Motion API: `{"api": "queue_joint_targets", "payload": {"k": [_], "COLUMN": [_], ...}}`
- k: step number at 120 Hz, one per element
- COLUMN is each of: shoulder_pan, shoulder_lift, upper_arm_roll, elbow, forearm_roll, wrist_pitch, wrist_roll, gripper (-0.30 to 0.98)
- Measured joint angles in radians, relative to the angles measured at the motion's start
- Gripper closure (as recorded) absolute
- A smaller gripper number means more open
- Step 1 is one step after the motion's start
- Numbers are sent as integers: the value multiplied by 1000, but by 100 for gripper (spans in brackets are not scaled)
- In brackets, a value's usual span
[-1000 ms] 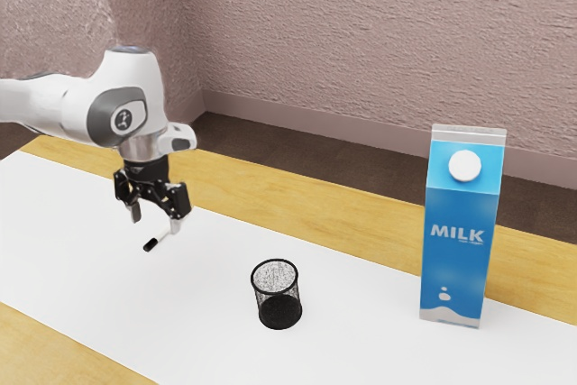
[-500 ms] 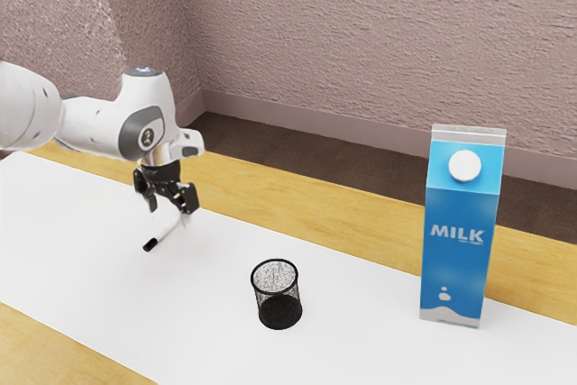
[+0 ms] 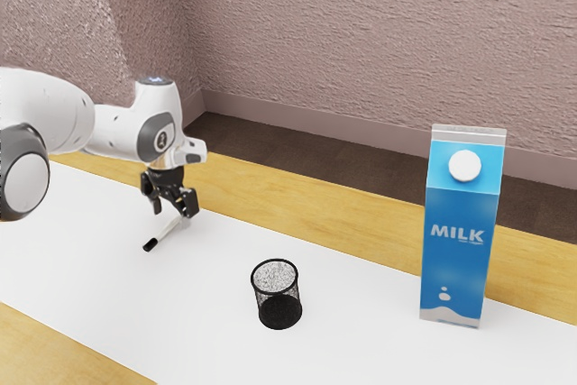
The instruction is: Put the marker into the pen holder.
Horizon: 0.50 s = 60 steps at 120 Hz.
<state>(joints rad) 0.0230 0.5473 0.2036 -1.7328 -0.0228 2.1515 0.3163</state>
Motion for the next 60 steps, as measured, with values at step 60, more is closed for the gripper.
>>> {"api": "queue_joint_targets", "payload": {"k": [60], "shoulder_pan": [12], "shoulder_lift": [79], "upper_arm_roll": [1], "elbow": [94], "forearm_roll": [-30], "wrist_pitch": [-52], "wrist_roll": [83], "gripper": [13]}}
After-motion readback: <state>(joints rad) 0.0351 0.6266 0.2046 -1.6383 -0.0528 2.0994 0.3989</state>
